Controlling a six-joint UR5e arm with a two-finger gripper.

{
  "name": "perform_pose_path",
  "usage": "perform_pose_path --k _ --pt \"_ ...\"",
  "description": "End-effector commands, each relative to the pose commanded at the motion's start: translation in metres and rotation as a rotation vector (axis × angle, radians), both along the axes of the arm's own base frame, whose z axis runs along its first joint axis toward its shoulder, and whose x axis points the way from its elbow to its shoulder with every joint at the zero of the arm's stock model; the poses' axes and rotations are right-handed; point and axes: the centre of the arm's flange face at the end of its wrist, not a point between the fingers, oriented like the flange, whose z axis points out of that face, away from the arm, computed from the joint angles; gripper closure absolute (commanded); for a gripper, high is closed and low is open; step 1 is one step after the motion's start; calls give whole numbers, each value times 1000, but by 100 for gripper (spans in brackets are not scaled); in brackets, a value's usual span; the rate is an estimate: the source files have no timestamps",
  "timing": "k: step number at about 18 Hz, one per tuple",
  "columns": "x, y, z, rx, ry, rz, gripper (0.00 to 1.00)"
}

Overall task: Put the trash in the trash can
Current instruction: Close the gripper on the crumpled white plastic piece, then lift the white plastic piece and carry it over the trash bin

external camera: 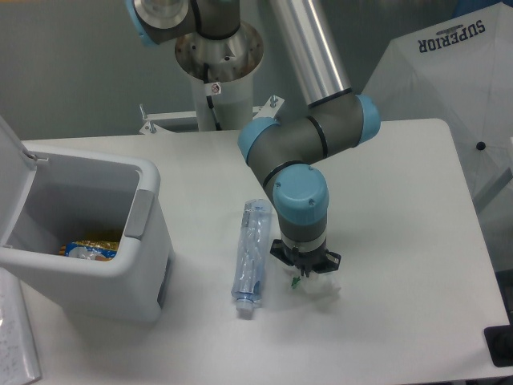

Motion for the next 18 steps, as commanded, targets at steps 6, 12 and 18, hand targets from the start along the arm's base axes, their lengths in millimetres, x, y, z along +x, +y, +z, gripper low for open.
perform_pose_path --k 6,12,18 --pt "-12 -15 59 210 -47 28 100" --pt "4 -21 132 411 -63 11 100" --pt "40 -16 232 663 -121 71 100"
